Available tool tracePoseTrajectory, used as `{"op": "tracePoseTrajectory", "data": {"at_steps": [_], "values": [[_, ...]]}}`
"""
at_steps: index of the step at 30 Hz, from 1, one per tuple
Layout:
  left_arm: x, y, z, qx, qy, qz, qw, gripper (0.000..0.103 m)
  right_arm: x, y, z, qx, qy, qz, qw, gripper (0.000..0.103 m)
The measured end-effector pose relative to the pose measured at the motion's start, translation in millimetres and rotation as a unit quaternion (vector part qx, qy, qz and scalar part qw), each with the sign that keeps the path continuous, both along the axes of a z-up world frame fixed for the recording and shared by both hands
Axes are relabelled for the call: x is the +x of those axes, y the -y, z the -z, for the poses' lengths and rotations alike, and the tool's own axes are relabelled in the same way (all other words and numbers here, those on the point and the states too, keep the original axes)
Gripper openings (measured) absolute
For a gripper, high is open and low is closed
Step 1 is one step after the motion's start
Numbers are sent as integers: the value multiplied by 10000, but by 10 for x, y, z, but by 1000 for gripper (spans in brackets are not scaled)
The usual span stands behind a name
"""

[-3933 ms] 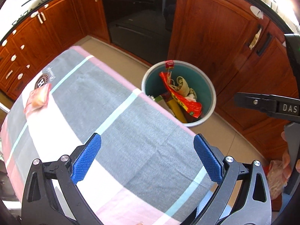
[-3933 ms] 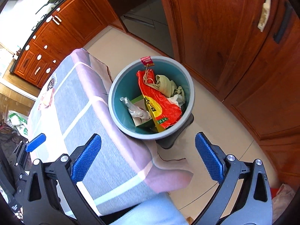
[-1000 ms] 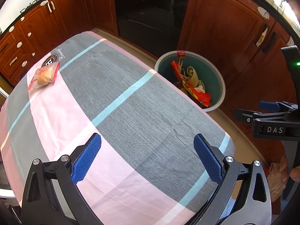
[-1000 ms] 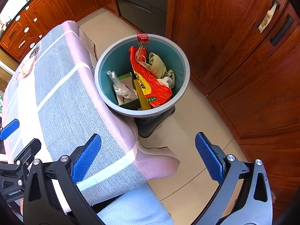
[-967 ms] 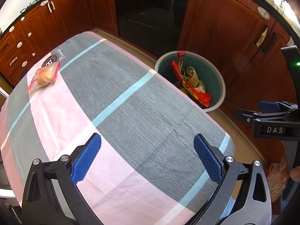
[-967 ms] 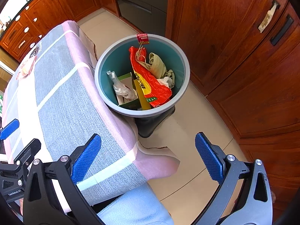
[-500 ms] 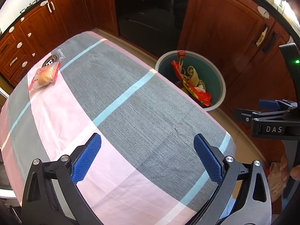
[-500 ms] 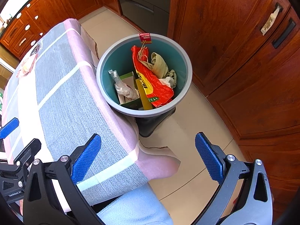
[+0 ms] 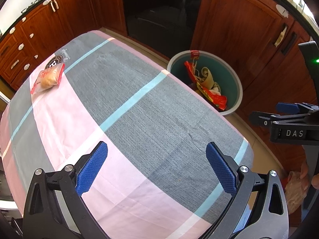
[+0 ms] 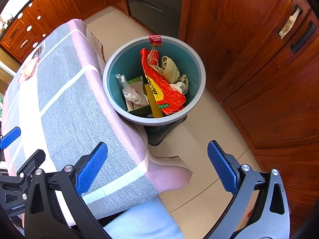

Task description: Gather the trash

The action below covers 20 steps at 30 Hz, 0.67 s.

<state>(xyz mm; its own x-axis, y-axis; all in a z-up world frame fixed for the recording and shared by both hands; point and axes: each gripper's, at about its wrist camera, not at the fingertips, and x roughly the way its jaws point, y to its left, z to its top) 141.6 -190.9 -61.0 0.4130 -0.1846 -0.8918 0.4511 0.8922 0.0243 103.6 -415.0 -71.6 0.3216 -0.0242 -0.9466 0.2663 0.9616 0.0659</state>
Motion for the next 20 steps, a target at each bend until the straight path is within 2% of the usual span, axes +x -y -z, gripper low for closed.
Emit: {"op": "tracePoseTrajectory", "data": {"at_steps": [20], "values": [[104, -128, 124, -33, -347, -232, 9991, 99, 12, 37, 71, 15, -60, 47, 10000, 96]]}}
